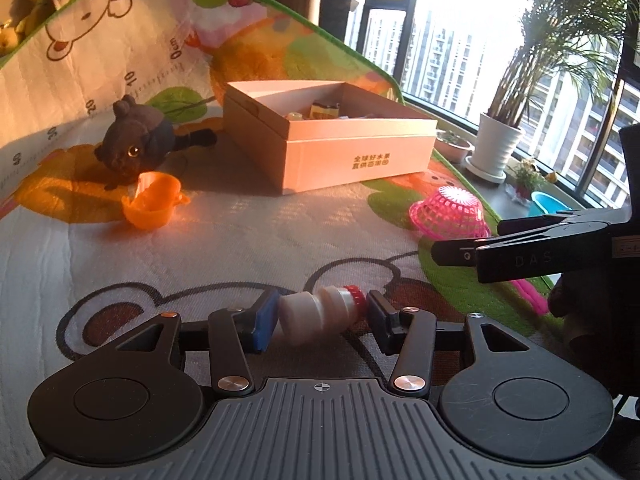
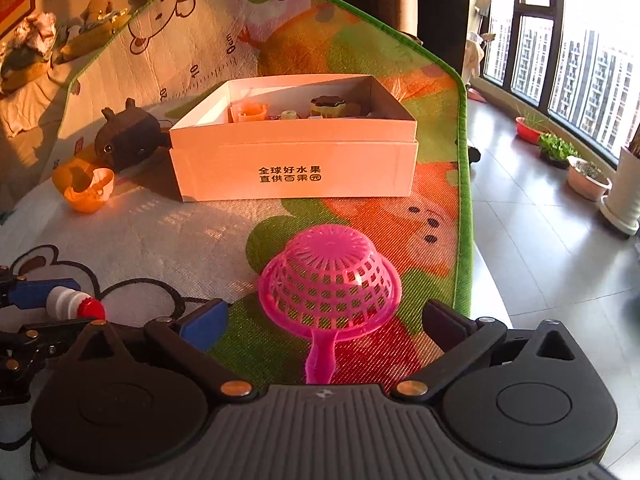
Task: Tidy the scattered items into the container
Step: 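Carry the bottle into the box and open left tool while right tool holds scoop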
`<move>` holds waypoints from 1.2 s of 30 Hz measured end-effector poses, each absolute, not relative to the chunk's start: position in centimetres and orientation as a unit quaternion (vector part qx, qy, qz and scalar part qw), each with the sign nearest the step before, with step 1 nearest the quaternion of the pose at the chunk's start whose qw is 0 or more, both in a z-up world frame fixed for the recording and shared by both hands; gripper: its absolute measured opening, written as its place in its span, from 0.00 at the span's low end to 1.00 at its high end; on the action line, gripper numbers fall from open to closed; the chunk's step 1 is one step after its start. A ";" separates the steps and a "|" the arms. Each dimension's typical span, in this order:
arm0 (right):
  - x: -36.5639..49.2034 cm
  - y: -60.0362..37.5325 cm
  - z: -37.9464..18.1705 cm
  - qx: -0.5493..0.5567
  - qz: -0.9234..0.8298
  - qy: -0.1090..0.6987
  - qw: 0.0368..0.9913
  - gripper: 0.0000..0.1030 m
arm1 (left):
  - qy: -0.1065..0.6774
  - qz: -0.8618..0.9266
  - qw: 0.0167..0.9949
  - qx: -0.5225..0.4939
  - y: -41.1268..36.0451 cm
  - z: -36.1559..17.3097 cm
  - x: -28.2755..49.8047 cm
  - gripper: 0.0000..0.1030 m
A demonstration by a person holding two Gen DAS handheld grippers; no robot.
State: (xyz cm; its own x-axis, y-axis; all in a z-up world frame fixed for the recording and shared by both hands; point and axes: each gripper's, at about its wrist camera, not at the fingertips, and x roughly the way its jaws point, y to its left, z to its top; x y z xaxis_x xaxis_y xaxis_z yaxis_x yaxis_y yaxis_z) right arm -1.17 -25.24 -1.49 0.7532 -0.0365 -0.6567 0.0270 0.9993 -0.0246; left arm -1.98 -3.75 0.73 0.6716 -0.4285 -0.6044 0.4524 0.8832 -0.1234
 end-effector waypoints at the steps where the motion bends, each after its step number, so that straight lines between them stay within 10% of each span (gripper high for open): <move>1: -0.9 -25.3 -1.4 -0.017 -0.020 0.349 0.937 1.00 | 0.324 -0.243 0.914 0.019 -3.8 0.7 -2.1 0.53; 9: -0.1 -25.3 -1.2 -0.018 0.003 0.368 0.930 0.78 | 0.316 -0.258 0.913 0.007 -3.5 0.4 -2.5 0.62; 13: -1.0 -24.7 -0.6 -0.020 0.003 0.361 0.933 0.78 | 0.310 -0.258 0.915 0.015 -3.8 0.5 -2.8 0.80; 19: -2.8 -24.8 0.2 -0.016 0.009 0.353 0.936 0.78 | 0.312 -0.244 0.917 0.035 -4.6 0.7 -2.5 0.82; 30: -6.5 -24.7 0.6 -0.018 0.013 0.326 0.945 0.78 | 0.321 -0.215 0.919 0.077 -5.9 0.5 -2.4 0.50; 36: -7.9 -24.4 1.2 -0.023 0.021 0.309 0.951 0.78 | 0.314 -0.227 0.918 0.086 -5.7 1.1 -3.6 0.50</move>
State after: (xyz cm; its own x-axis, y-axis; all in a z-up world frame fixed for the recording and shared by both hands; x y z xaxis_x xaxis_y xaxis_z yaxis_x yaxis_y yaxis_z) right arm -7.93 -24.45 1.17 0.8084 0.0265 -0.5881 -0.0550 0.9980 -0.0305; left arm -3.62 -5.74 1.12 0.6998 -0.3635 -0.6149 0.4710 0.8820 0.0146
